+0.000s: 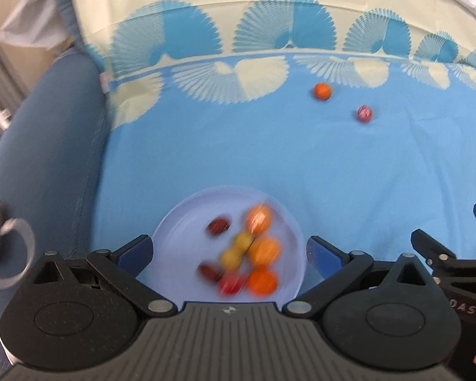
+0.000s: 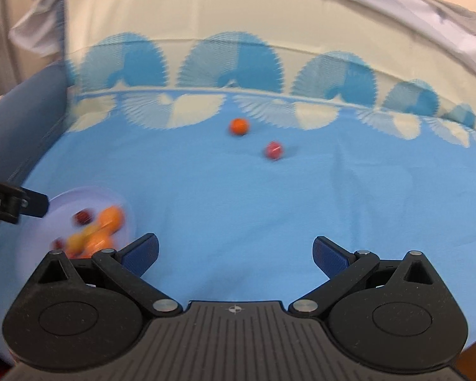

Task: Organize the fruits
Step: 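Reach the left tool to the mandarin while the right tool reaches the wrapped red fruit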

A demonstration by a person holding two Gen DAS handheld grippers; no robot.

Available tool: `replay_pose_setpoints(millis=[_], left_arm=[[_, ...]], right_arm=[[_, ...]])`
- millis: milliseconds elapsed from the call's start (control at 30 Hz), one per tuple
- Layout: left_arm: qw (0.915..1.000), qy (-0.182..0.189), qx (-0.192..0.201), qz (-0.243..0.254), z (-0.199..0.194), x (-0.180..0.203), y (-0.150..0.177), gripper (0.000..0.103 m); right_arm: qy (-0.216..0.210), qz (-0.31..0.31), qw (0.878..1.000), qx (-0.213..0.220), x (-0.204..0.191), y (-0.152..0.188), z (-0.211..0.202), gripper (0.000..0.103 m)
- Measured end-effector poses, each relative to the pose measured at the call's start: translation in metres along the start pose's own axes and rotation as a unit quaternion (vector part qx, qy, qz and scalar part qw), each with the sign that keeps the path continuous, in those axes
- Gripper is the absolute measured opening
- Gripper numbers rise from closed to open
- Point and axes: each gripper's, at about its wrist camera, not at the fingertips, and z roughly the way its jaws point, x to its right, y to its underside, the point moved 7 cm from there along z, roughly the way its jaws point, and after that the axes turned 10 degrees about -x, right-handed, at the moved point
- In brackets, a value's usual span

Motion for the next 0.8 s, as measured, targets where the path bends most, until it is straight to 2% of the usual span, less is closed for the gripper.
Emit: replay_pose_setpoints(millis=[167, 267, 400, 500, 667, 800], left_arm=[[0.9992, 0.015, 0.030, 0.021, 0.038, 0.033, -0.081, 0.103], [0.9979, 0.046, 0.029, 0.035, 0.074, 0.055, -0.129, 0.103], [0.9969, 0.053, 0.026, 0.053, 0.129, 0.082, -0.181, 0.103], [0.9954, 0.056, 0.013, 0.076, 0.164, 0.099, -0.205, 0.103], [0.9941, 0.081, -0.009, 0.071, 0.213, 0.126, -0.234, 0.103], [0.9951, 0.062, -0.014, 0.076, 0.238, 0.139, -0.254, 0.103]], right_arm=[[0.027, 0.046, 0.998, 0.021, 0.045, -0.037, 0.052, 0.102], [0.029, 0.067, 0.997, 0.025, 0.066, -0.059, 0.090, 0.102], [0.023, 0.053, 0.998, 0.020, 0.076, -0.082, 0.146, 0.102], [0.013, 0.038, 0.999, 0.014, 0.078, -0.096, 0.184, 0.102], [0.007, 0.019, 1.000, 0.006, 0.080, -0.116, 0.235, 0.102], [0.009, 0.026, 1.000, 0.003, 0.086, -0.128, 0.258, 0.102]])
